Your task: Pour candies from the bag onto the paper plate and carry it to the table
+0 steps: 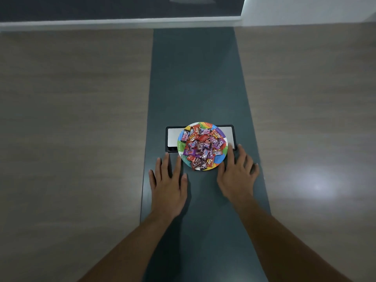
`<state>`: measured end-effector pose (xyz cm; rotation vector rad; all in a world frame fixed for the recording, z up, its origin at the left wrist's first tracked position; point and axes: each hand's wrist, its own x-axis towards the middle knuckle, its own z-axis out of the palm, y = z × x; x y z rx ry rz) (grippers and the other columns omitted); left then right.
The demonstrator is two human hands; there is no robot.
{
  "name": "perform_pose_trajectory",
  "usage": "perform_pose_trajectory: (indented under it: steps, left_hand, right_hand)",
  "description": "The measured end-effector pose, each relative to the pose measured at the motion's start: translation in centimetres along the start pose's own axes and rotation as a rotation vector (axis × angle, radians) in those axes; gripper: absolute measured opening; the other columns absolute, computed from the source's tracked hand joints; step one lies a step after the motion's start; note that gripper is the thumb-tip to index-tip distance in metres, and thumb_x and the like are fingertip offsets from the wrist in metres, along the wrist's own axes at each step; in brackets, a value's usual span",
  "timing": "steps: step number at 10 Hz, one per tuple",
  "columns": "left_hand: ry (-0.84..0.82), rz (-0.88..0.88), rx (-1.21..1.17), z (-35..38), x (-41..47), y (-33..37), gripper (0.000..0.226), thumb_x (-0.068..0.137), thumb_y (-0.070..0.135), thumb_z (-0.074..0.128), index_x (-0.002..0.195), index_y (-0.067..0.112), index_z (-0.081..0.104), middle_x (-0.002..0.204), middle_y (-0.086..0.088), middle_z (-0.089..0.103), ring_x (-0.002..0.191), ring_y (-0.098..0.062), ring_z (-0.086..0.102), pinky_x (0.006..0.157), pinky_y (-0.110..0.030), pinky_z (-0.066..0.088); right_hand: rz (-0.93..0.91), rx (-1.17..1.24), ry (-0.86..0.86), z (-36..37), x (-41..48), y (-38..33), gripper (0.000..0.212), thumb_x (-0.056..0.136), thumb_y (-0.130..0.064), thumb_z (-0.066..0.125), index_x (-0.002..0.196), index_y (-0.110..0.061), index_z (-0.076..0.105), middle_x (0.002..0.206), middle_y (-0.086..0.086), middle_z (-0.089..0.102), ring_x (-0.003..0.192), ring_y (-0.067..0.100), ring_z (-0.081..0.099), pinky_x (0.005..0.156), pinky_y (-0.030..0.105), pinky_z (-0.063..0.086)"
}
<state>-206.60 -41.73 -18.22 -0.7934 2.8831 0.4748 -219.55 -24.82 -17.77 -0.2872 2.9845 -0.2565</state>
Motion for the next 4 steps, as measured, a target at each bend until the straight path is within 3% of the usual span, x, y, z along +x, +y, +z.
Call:
perform_pose_trajectory:
  steps: [1, 3, 4]
  left_hand:
    - [0.002, -0.001, -0.011, 0.0, 0.0, 0.0, 0.066, 0.111, 0.053, 0.022, 0.174, 0.032, 0.017, 0.183, -0.007, 0.008, 0.170, -0.032, 0.004, 0.134, -0.058, 0.007]
    - [0.051, 0.063, 0.049, 0.9, -2.7, -1.7, 0.072, 0.112, 0.052, 0.020, 0.175, 0.019, 0.008, 0.184, -0.004, 0.001, 0.170, -0.026, 0.000, 0.136, -0.056, 0.016]
    - [0.092, 0.071, 0.046, 1.1, -3.4, -1.9, 0.075, 0.111, 0.053, 0.027, 0.175, 0.019, 0.006, 0.184, -0.001, 0.000, 0.171, -0.022, -0.001, 0.137, -0.053, 0.015]
  right_hand:
    - [0.012, 0.011, -0.008, -0.2, 0.5, -0.1, 0.070, 0.109, -0.046, 0.049, 0.174, -0.030, 0.028, 0.175, 0.011, 0.035, 0.154, 0.040, 0.041, 0.124, 0.069, 0.033]
    - [-0.093, 0.008, 0.017, 0.9, -4.8, 2.6, 0.071, 0.113, -0.055, 0.023, 0.177, -0.025, 0.015, 0.186, 0.003, 0.011, 0.173, 0.026, 0.012, 0.136, 0.061, 0.018]
    - [-0.134, -0.010, 0.038, 1.4, -5.6, 3.6, 0.074, 0.112, -0.058, 0.025, 0.177, -0.024, 0.013, 0.187, 0.001, 0.007, 0.173, 0.023, 0.006, 0.137, 0.059, 0.016]
